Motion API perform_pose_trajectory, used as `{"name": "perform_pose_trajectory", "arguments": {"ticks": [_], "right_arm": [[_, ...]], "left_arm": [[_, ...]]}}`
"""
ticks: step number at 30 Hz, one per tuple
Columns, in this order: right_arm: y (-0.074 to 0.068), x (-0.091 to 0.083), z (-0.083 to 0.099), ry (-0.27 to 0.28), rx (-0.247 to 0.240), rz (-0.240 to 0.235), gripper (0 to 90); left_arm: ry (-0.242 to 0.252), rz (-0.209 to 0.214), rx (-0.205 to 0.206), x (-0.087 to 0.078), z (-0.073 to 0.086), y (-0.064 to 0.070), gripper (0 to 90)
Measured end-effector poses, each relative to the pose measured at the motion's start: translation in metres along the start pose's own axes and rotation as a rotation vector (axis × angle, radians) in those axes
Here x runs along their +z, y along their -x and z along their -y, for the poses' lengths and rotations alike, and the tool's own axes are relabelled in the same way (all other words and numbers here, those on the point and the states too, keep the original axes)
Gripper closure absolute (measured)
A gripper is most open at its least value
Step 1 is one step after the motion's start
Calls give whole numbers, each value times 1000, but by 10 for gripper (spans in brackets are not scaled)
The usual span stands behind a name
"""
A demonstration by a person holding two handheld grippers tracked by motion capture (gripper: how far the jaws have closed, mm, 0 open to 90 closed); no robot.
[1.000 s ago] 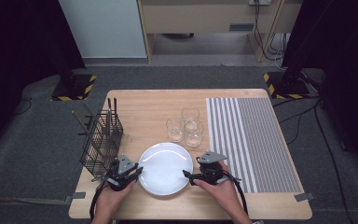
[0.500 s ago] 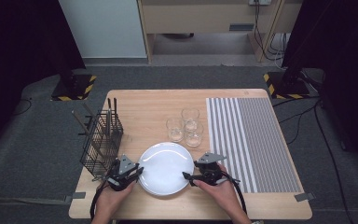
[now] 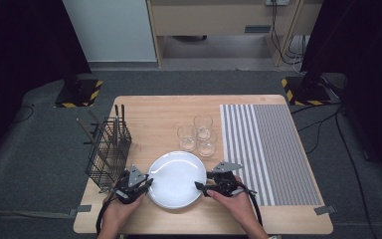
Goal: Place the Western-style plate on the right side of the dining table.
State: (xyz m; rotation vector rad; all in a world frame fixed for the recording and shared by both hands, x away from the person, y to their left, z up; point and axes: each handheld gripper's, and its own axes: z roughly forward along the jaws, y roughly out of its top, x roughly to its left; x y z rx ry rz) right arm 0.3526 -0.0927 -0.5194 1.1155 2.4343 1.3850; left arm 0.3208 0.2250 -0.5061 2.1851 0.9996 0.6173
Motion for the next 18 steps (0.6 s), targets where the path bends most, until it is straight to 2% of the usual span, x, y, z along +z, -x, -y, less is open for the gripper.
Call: {"name": "perform_pose_trajectory", "arguments": {"ticks": [5, 10, 15, 18], "right_arm": [[3, -5, -5, 26, 6, 6, 456], [5, -11, -13, 52, 24, 3, 501], [5, -12, -20, 40, 21, 19, 523], [3, -12, -26, 29, 1, 24, 543]], "left_arm": [[2, 11, 12, 2, 0, 2, 744], [-1, 37, -2, 5, -1, 3, 742], [5, 43, 3, 7, -1, 4, 740], [6, 49, 7, 8, -1, 5, 741]]}}
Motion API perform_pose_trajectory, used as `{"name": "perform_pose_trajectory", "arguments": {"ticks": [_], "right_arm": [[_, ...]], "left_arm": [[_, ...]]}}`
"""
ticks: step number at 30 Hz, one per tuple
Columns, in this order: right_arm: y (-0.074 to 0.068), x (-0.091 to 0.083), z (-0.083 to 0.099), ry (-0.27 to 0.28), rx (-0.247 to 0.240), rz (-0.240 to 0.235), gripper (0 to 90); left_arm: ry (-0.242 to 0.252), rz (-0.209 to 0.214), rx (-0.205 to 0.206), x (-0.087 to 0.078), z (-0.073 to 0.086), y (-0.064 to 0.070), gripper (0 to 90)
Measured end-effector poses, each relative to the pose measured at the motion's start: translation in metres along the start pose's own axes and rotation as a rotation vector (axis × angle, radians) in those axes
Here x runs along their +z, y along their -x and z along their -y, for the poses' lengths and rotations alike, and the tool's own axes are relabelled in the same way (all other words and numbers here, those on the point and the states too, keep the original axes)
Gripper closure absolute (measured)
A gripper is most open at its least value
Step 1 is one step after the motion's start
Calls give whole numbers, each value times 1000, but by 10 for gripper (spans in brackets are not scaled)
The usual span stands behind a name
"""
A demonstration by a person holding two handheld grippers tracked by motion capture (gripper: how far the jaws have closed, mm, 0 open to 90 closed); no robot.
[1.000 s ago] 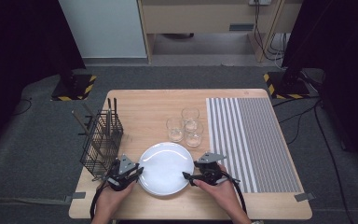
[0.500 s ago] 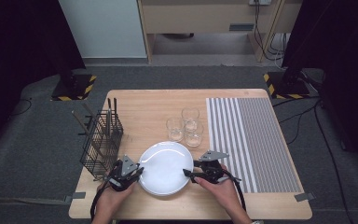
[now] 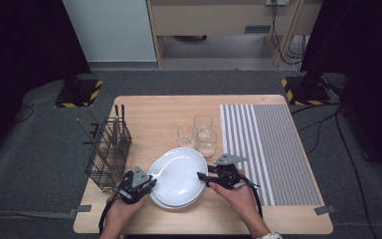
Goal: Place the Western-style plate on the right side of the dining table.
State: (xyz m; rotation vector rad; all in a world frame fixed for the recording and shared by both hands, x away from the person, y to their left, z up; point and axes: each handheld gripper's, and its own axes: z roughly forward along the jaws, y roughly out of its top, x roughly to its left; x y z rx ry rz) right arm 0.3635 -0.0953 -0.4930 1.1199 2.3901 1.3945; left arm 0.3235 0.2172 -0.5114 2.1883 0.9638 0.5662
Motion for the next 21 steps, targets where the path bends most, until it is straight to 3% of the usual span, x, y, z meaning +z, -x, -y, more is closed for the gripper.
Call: {"name": "perform_pose_trajectory", "arguments": {"ticks": [9, 13, 21], "right_arm": [[-5, 1, -19, -25, -20, 19, 624], [-7, 1, -28, -27, -53, 33, 651], [-6, -1, -47, -24, -28, 36, 734]], "left_arm": [[10, -4, 9, 1, 0, 1, 727], [15, -3, 5, 1, 0, 1, 702], [29, -12, -2, 5, -2, 2, 632]]}}
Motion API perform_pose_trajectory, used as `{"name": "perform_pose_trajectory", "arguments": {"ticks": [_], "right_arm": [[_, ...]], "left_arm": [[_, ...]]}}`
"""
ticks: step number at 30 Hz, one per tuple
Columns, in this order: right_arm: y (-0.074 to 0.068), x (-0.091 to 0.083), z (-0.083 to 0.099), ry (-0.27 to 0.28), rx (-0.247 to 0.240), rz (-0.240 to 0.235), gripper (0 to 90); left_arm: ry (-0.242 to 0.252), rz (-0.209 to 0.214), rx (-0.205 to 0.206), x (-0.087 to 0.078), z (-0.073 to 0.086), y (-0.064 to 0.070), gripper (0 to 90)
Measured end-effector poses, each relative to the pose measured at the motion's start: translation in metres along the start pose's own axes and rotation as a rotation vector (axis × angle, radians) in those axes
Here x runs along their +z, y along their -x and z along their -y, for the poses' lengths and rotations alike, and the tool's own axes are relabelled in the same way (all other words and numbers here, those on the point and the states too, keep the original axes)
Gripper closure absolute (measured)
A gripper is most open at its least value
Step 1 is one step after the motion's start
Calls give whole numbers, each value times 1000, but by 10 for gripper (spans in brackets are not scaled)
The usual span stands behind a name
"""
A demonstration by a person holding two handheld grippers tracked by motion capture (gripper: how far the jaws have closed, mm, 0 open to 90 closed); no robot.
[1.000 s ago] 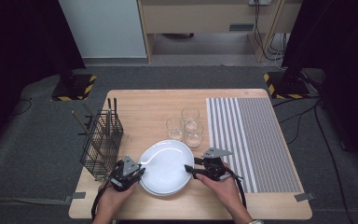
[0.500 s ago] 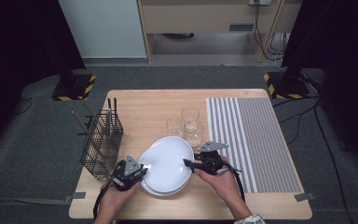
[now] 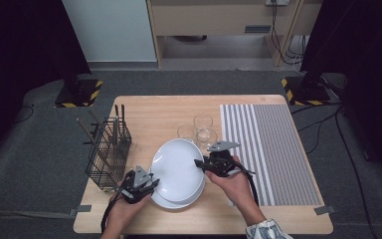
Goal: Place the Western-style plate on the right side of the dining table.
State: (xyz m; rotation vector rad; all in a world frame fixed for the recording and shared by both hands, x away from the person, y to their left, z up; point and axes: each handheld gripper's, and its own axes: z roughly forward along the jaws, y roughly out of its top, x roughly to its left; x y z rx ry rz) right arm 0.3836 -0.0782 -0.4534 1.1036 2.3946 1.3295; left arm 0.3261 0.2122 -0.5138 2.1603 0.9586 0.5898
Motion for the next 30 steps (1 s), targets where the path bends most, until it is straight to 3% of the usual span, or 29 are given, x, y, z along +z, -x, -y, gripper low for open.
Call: {"name": "perform_pose_trajectory", "arguments": {"ticks": [7, 14, 22, 30], "right_arm": [[-1, -3, -17, 23, -11, 26, 781], [-3, -7, -35, 41, -26, 26, 828], [-8, -13, -54, 47, -70, 47, 858], [-19, -16, -65, 37, -132, 89, 863]], "left_arm": [[14, -1, -12, 6, -4, -1, 526], [25, -39, -4, 13, -10, 4, 400], [69, -13, -4, 16, -14, 10, 359], [79, 14, 8, 25, -18, 19, 318]]}}
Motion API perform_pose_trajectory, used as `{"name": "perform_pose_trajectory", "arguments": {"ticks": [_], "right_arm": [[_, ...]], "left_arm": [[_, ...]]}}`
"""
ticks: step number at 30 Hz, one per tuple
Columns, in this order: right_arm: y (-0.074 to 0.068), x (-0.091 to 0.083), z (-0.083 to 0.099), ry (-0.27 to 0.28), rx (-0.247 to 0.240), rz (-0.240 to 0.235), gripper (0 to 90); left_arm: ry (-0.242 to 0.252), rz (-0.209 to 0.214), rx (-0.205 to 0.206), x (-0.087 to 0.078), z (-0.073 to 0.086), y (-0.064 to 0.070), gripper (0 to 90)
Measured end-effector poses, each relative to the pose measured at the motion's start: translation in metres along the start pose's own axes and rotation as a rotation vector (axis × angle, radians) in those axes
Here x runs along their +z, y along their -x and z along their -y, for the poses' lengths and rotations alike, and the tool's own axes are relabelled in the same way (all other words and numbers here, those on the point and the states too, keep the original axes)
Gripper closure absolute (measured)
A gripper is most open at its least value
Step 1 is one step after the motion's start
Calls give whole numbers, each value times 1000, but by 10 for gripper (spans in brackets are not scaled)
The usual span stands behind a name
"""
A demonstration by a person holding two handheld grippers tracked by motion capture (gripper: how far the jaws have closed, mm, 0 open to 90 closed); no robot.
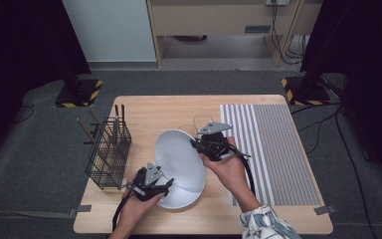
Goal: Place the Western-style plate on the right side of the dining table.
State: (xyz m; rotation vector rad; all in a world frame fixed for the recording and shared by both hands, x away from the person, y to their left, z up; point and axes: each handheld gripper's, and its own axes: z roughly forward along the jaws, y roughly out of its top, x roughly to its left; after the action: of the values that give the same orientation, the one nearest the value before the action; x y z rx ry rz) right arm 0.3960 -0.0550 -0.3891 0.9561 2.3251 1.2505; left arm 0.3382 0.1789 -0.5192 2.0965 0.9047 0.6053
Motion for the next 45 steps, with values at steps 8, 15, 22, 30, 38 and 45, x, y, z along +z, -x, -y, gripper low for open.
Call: {"name": "perform_pose_trajectory", "arguments": {"ticks": [8, 15, 22, 30, 38, 45], "right_arm": [[-5, 1, -6, -7, -28, 26, 862], [-10, -1, -8, 8, -35, 3, 848], [-15, -1, -9, -8, -43, -13, 777], [-20, 1, -7, -37, -42, -42, 761], [-29, 14, 6, -109, -56, -65, 791], [-27, 15, 4, -90, -6, -102, 824]], "left_arm": [[-25, -23, 4, 8, 1, 7, 306], [-20, -27, -2, 9, 1, 7, 312], [-16, -29, -9, 9, 1, 8, 311], [-13, -34, -6, 9, 2, 8, 309], [-16, -39, -8, 9, 2, 6, 301], [-21, -49, -9, 8, 2, 6, 289]]}}
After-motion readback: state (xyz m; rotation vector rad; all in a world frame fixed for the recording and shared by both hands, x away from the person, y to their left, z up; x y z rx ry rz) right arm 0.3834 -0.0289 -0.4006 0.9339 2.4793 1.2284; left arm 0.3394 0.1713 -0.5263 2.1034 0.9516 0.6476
